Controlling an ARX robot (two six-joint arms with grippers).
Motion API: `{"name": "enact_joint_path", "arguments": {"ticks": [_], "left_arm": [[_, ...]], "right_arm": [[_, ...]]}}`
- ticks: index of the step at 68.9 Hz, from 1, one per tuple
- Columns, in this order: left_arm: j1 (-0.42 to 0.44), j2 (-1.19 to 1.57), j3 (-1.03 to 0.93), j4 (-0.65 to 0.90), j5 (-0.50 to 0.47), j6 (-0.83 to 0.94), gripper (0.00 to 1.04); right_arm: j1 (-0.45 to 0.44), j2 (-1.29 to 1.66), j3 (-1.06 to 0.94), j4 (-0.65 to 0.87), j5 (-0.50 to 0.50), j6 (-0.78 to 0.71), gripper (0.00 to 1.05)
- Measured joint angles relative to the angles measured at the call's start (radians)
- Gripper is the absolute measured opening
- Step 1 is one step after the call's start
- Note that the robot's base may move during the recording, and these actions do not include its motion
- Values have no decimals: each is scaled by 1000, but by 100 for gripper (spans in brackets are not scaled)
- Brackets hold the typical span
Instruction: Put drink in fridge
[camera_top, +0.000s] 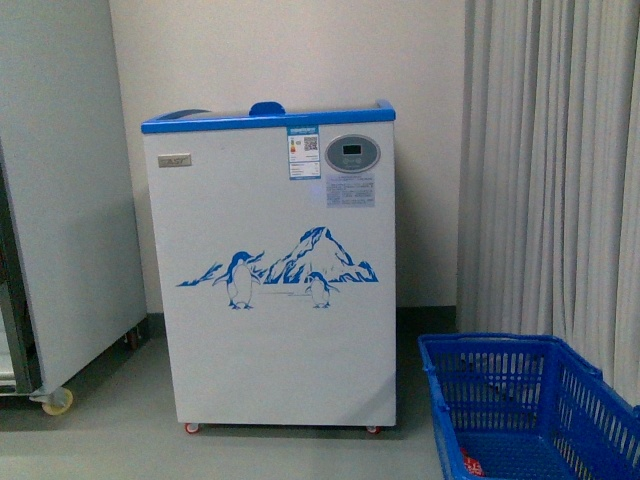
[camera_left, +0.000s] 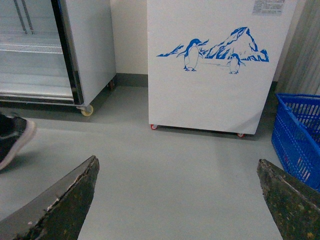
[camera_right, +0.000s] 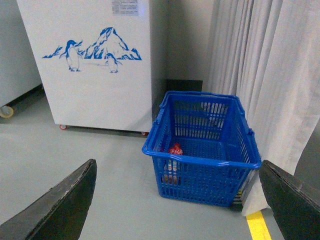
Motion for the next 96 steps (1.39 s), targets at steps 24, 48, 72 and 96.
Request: {"name": "enact_joint_path", "arguments": {"ticks": [24,48,72,96], "left_arm": [[0,0,0,0,0,0,97],[0,0,0,0,0,0,97],[0,0,0,0,0,0,97],[0,0,0,0,0,0,97]], "right_arm": [[0,0,0,0,0,0,97],[0,0,0,0,0,0,97],[0,0,0,0,0,0,97],[0,0,0,0,0,0,97]]}}
